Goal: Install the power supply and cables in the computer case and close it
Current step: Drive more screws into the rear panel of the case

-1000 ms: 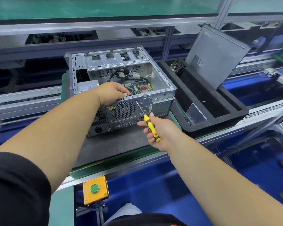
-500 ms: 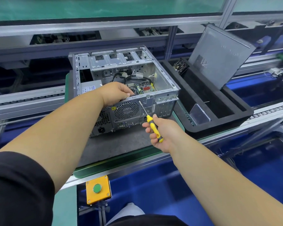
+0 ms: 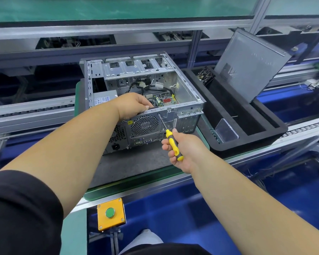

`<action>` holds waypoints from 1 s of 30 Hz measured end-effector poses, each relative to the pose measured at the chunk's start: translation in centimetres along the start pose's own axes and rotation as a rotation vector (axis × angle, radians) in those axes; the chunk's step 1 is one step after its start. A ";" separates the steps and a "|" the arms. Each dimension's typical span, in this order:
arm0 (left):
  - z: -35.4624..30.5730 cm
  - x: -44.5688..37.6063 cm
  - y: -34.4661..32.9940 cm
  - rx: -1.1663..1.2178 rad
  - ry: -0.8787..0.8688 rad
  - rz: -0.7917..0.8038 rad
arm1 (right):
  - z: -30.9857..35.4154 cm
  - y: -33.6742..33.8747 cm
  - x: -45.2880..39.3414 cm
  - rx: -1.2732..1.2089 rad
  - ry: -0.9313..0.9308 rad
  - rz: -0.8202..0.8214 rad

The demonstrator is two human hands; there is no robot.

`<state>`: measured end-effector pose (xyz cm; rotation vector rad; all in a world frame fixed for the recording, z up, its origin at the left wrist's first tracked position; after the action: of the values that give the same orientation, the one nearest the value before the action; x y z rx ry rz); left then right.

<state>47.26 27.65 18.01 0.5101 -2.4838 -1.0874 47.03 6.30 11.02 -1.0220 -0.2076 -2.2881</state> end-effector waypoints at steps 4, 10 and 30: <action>0.1 -0.1 -0.1 -0.004 0.002 0.001 | -0.1 -0.1 -0.1 -0.089 0.005 0.027; 0.2 -0.1 -0.1 0.003 0.001 0.002 | 0.3 0.7 0.0 -0.026 0.058 -0.026; 0.1 0.0 0.0 -0.018 -0.004 -0.003 | 0.0 0.4 -0.1 -0.026 0.045 -0.017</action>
<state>47.26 27.71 17.94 0.5066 -2.4747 -1.1120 47.30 5.99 10.93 -0.9838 -0.1691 -2.3325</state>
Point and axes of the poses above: each hand's wrist, its own x-axis away from the middle knuckle, its own y-axis out of the back of the hand, z = x × y, the point moved 10 cm from there along -x, towards the middle knuckle, and after that the axes turned 2 degrees about y, right-handed, at the moved point
